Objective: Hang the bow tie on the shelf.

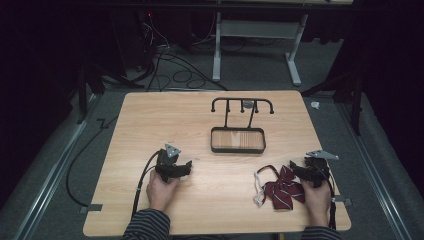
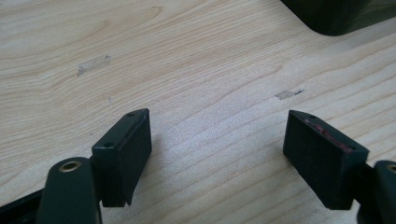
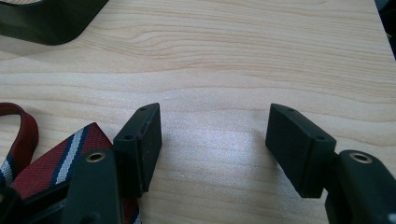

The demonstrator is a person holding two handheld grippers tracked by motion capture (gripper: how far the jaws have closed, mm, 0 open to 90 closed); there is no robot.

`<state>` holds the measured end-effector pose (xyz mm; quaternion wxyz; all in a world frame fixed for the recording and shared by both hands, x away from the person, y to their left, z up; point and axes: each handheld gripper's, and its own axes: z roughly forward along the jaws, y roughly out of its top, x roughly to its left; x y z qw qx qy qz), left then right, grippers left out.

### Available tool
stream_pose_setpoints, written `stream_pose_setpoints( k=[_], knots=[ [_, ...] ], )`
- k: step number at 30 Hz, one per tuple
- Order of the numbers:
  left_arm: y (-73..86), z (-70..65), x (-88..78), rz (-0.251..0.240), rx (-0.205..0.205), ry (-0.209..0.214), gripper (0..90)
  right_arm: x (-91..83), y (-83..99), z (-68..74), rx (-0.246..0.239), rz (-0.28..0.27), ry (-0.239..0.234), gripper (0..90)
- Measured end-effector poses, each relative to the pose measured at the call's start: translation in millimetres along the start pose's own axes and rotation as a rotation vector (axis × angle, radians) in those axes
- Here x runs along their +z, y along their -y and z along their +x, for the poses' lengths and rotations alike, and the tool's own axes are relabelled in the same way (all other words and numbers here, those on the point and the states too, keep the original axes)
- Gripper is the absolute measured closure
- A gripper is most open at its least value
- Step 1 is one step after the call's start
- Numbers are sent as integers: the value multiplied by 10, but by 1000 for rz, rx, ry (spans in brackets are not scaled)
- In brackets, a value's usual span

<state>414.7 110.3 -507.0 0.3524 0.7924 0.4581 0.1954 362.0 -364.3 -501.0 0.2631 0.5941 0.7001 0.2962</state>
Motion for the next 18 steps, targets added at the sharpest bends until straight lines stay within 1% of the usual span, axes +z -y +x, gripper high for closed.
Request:
stream_pose_setpoints(
  k=[18],
  knots=[
    [-1,3,-1,2,1,1,240,2,-1,0,5,-1,3,379]
  ],
)
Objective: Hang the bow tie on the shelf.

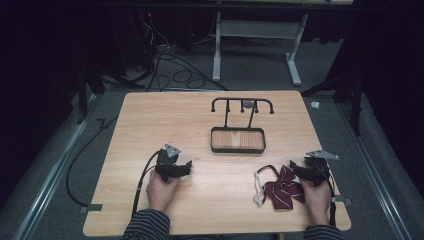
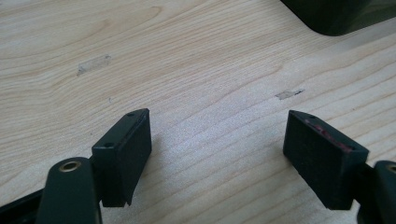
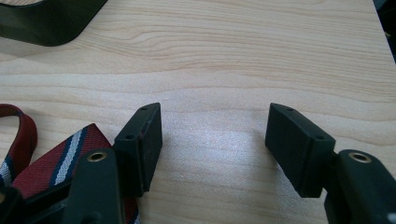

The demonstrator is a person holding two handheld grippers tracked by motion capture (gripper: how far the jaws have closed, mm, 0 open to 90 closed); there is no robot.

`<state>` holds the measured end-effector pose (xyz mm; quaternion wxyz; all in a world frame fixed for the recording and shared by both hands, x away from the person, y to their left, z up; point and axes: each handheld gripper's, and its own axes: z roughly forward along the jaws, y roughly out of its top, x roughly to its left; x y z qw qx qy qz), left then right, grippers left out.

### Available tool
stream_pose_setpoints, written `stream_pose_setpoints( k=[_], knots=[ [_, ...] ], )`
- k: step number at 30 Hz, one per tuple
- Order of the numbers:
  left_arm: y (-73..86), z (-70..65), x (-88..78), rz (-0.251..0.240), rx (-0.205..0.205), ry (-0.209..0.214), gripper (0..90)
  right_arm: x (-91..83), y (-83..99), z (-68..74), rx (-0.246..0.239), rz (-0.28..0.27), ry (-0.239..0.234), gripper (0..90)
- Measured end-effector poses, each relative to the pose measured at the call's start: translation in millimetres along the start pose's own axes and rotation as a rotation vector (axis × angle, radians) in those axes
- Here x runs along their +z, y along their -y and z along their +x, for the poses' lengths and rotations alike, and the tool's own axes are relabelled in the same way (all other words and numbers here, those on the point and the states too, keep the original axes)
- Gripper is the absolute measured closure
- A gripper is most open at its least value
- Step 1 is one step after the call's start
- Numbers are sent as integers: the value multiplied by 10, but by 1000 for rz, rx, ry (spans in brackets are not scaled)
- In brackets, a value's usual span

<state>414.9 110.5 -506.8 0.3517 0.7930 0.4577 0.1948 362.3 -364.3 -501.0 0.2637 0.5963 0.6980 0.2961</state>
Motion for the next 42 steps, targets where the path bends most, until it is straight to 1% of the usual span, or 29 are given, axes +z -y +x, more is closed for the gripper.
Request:
stream_pose_setpoints(
  k=[7,10,12,14,16,17,18,19,21,22,24,26,28,29,30,32,36,38,39,40,42],
  knots=[
    [0,0,0,0,-1,0,240,4,-6,0,0,0,-1,380],
    [0,0,0,0,-1,0,240,10,-15,2,-20,-5,-21,448],
    [0,1,0,0,-1,0,240,-3,-18,9,-29,1,-24,484],
    [0,1,0,0,-1,0,240,-15,-19,14,-32,4,-17,498],
    [0,1,-1,0,-1,0,240,-60,-22,31,-24,-12,-34,525],
    [0,1,-1,0,-1,0,240,-60,-22,31,-24,-12,-34,525],
    [0,1,-1,1,-2,2,240,-105,-33,53,-32,-19,-44,540],
    [0,1,-1,1,-2,2,240,-105,-33,53,-32,-19,-44,540],
    [0,1,-1,1,-2,2,240,-160,-44,76,-40,-29,-60,556],
    [0,1,-1,2,-2,2,240,-222,-52,99,-46,-46,-76,565],
    [0,1,-1,1,-2,2,240,-283,-59,126,-49,-65,-94,570],
    [0,1,-1,1,-2,2,240,-336,-70,164,-62,-79,-109,578],
    [0,1,-2,2,-2,2,240,-386,-80,213,-65,-90,-128,588],
    [0,1,-2,2,-2,2,240,-386,-80,213,-65,-90,-128,588],
    [0,0,0,0,-3,1,240,-419,-94,255,-82,-99,-152,597],
    [0,1,-1,1,-2,2,240,-442,-106,310,-88,-98,-177,603],
    [0,1,-1,1,-3,2,240,-468,-126,426,-124,-100,-217,615],
    [0,1,-2,1,-2,2,240,-472,-133,481,-142,-100,-230,619],
    [0,1,-2,1,-2,2,240,-473,-137,506,-141,-96,-236,620],
    [0,1,-2,1,-3,2,240,-468,-144,536,-155,-97,-243,621],
    [0,1,-1,1,-2,2,240,-461,-153,588,-168,-94,-254,625]
  ],
)
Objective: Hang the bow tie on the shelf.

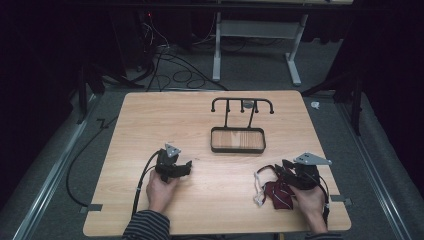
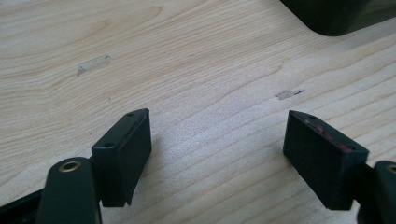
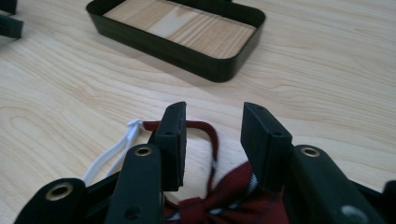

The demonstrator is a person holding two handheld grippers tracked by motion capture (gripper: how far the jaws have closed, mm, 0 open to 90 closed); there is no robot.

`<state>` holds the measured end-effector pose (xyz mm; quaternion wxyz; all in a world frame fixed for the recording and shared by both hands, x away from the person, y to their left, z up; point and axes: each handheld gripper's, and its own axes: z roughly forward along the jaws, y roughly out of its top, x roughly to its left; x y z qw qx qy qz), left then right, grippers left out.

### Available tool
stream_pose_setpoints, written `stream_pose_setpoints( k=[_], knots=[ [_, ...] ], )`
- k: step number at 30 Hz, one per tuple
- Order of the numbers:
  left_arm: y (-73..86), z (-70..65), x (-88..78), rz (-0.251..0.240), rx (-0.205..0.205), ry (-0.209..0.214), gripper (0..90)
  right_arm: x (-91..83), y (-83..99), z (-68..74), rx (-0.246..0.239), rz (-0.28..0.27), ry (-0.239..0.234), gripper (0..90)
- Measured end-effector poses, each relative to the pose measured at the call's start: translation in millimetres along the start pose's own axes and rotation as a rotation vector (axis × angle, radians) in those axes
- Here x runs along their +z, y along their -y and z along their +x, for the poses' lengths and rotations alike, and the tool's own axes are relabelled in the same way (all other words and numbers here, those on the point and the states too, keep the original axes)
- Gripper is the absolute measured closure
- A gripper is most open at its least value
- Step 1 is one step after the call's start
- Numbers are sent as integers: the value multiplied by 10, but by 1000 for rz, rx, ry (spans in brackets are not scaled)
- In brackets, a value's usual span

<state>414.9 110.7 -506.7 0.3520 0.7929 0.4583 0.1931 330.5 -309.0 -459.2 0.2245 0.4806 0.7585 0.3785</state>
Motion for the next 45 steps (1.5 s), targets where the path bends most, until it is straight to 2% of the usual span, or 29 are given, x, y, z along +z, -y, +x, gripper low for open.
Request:
stream_pose_setpoints(
  k=[3,6,7,10,12,13,22,29,37,41,45],
  knots=[
    [0,0,0,0,0,0,240,22,-15,45,-9,3,-16,627],
    [0,0,0,0,0,0,240,78,-34,126,-24,11,-61,641],
    [0,0,0,0,0,0,240,78,-34,126,-24,11,-61,641],
    [0,0,0,0,0,0,239,149,-39,227,-45,37,-97,647],
    [0,0,0,0,0,0,240,159,-39,248,-44,45,-102,648],
    [0,0,0,0,0,1,239,196,-41,289,-64,54,-107,648],
    [0,0,0,0,0,1,238,356,-88,349,-98,75,-106,649],
    [0,0,0,0,0,1,238,511,-78,328,-96,125,-107,650],
    [0,0,0,0,-1,1,238,581,-81,288,-77,125,-114,661],
    [0,0,0,0,0,1,238,600,-107,290,-86,132,-109,670],
    [0,0,0,0,0,1,238,634,-186,336,-120,138,-103,675]
  ],
)
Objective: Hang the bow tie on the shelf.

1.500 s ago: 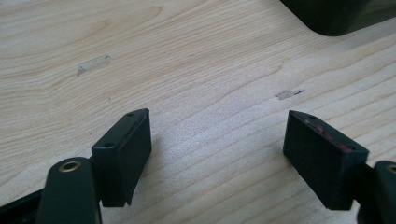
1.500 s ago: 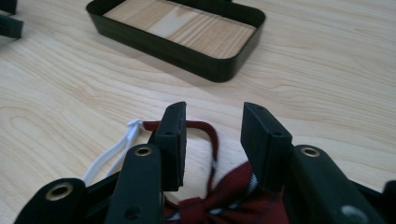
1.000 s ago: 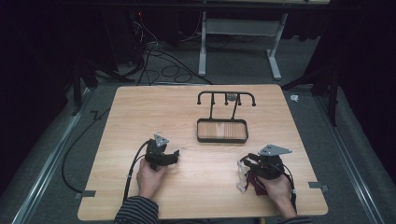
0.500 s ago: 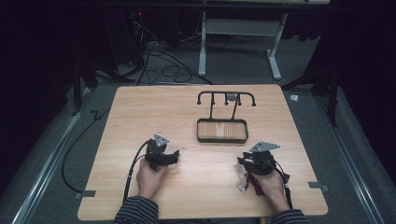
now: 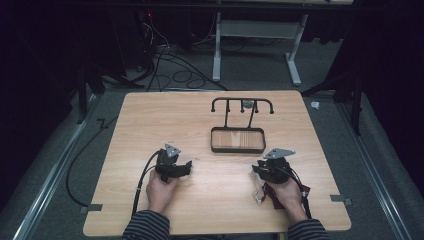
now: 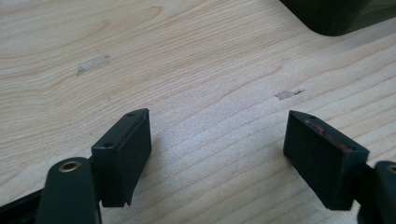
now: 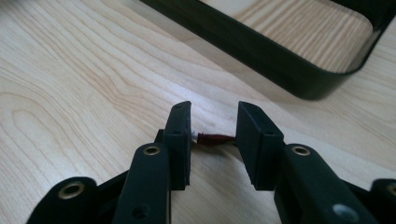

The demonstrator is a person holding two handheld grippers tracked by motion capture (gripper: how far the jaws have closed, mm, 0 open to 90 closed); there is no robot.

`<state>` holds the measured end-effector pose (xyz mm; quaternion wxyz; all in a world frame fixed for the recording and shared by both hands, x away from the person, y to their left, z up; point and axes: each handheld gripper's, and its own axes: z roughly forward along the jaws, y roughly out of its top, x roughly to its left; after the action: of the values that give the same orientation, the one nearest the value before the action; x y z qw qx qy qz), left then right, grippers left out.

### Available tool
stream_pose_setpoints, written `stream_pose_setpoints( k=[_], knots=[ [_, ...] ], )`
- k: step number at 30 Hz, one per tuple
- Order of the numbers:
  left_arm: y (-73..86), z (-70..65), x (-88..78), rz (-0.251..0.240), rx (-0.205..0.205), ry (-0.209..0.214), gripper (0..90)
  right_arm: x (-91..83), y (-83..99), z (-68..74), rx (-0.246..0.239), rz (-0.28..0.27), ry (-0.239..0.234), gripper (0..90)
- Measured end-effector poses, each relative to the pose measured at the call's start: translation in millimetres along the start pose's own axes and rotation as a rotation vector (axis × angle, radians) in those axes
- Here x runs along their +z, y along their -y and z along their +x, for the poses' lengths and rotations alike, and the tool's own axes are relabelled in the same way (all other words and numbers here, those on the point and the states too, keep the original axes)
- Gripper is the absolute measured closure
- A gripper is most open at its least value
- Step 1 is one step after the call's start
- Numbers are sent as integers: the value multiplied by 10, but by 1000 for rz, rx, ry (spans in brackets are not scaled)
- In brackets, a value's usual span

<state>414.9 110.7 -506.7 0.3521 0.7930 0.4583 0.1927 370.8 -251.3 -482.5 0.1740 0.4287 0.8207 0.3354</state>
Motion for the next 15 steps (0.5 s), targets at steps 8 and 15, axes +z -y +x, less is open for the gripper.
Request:
stream_pose_setpoints(
  k=[8,15],
  knots=[
    [0,0,0,0,0,0,238,93,-28,9,-12,37,-37,710],
    [0,0,0,0,0,0,238,159,-40,-5,-25,57,-57,796]
  ],
)
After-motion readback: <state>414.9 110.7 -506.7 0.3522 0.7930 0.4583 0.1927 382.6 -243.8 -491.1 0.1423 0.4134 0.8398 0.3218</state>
